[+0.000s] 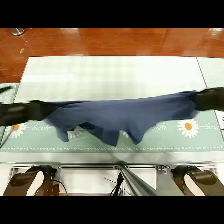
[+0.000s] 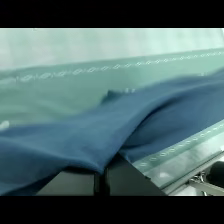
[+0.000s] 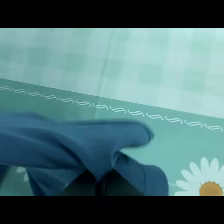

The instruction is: Fold the shirts.

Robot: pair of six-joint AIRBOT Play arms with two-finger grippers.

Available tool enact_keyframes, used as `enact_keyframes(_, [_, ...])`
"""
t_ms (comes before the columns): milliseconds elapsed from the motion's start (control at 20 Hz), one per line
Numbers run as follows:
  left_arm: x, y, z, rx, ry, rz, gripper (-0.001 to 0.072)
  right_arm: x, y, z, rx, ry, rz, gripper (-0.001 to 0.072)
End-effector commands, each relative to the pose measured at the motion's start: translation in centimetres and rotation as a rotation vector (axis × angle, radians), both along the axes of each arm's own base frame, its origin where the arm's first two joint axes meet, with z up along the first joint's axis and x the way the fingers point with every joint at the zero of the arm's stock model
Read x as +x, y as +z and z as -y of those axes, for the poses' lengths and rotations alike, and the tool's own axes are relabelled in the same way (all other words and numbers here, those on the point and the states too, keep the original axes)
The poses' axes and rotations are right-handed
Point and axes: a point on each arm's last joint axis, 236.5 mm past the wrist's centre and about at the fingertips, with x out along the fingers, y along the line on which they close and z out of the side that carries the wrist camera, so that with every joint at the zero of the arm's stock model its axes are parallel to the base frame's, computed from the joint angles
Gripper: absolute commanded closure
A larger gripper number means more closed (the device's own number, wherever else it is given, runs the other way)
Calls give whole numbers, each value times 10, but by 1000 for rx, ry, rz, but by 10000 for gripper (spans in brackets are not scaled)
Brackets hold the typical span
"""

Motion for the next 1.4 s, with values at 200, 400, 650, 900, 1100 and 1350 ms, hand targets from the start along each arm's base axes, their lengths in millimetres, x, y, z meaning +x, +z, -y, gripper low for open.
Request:
enact_keyframes(200, [80,-111,21,38,14,-89,685,130,-104,8,51,-136,-111,689])
enact_keyframes(400, [91,-118,43,29,-101,-184,2,160,-107,-4,256,-158,-218,265])
enact_keyframes(650, [70,-99,-25,201,-212,-291,2,139,-65,46,177,-62,-207,86])
enact_keyframes(900, [31,-136,-55,17,-58,-423,3,59,-121,95,268,-321,-300,96])
enact_keyframes(1100, [8,-189,-38,-66,12,-452,3,-3,-179,32,497,-308,-347,96])
enact_keyframes(1350, [37,-185,-24,-175,64,-348,4,-33,-198,-5,635,-288,-397,97])
